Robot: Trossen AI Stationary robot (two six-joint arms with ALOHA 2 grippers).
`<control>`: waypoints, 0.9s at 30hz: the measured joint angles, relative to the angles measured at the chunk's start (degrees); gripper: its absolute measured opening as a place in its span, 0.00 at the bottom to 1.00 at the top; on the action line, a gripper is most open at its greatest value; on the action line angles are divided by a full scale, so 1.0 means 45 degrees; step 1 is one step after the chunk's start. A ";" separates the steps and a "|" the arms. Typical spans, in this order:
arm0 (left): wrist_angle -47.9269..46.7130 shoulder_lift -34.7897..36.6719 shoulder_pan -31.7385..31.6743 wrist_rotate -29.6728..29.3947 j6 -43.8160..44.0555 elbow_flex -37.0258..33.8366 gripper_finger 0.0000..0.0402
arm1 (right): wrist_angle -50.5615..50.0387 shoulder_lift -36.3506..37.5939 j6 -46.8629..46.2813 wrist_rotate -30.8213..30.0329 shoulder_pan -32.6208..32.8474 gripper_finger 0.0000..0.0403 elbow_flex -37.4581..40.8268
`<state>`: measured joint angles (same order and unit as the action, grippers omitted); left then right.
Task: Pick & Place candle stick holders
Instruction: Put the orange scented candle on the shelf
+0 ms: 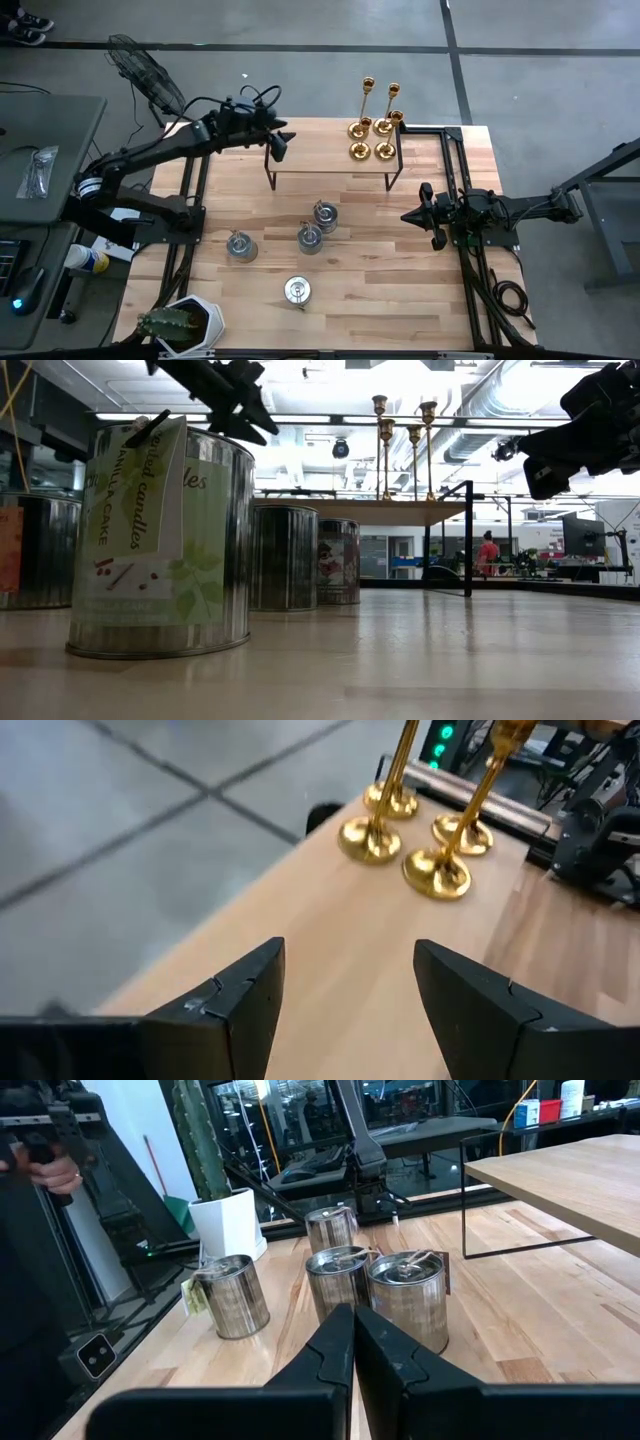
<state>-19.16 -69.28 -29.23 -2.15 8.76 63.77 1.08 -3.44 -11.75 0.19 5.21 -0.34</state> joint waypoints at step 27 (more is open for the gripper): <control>-1.0350 0.1986 0.2459 -0.0456 0.5217 0.0000 0.55 | 0.0000 0.0000 0.0000 0.0002 0.0000 0.01 0.0000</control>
<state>-65.74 -60.34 -18.17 -4.20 32.23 63.77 1.08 -3.44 -11.75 0.20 5.21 -0.34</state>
